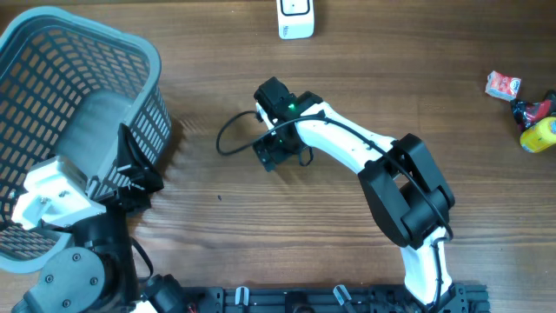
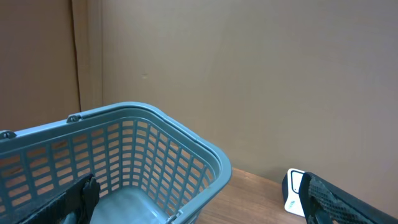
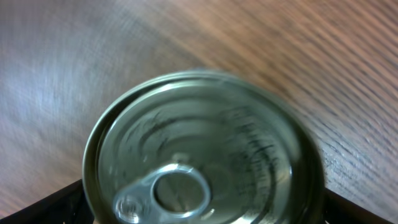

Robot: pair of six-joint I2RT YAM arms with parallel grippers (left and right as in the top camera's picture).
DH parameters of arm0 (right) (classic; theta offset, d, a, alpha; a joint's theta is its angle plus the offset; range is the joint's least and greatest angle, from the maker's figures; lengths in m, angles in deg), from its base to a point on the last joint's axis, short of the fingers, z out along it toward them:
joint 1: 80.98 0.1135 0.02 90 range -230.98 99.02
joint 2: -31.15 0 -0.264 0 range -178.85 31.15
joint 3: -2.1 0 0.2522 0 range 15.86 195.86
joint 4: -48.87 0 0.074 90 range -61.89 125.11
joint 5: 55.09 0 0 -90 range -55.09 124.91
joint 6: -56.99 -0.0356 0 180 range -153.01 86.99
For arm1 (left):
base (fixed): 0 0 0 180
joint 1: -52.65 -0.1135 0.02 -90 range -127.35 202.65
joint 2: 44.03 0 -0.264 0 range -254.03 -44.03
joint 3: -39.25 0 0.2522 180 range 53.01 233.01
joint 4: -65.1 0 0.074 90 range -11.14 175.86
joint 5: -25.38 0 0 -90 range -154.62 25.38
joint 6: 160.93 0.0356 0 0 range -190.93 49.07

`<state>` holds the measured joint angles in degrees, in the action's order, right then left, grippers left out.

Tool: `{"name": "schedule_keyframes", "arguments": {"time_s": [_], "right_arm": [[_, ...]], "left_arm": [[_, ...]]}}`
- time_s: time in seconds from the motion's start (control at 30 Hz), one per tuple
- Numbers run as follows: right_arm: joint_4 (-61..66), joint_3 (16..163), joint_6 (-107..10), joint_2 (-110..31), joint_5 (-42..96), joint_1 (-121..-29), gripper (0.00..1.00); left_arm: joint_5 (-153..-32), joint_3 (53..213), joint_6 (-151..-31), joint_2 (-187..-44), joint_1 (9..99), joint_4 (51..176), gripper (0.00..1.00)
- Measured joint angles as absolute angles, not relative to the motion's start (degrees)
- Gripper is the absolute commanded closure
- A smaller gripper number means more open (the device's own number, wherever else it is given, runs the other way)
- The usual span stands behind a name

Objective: Scan the item barcode
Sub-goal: 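Lift the tin can off the table with the right gripper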

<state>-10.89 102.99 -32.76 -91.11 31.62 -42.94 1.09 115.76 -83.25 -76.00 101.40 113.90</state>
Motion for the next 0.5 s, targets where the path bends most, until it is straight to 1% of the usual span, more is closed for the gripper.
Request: {"name": "schedule_keyframes", "arguments": {"time_s": [0.13,0.23,0.43,0.47,0.5], "right_arm": [[-11.74,102.97,-22.95,-91.11,31.77,-42.91,0.00],[-11.21,102.97,-17.68,-91.11,31.77,-42.91,0.00],[-7.52,102.97,-12.98,-91.11,31.82,-42.91,0.01],[-7.00,102.97,-12.63,-91.11,31.84,-42.91,0.04],[-6.78,102.97,-12.30,-91.11,31.84,-42.91,0.11]], "left_arm": [[1.09,115.76,-83.73,-76.00,101.40,114.08,0.00],[1.05,115.76,-83.99,-76.00,101.40,114.54,0.00],[0.89,115.76,-84.17,-76.00,101.40,114.69,0.00],[0.87,115.76,-84.17,-76.00,101.40,114.69,0.00],[0.89,115.76,-84.17,-76.00,101.40,114.69,0.00]]}}
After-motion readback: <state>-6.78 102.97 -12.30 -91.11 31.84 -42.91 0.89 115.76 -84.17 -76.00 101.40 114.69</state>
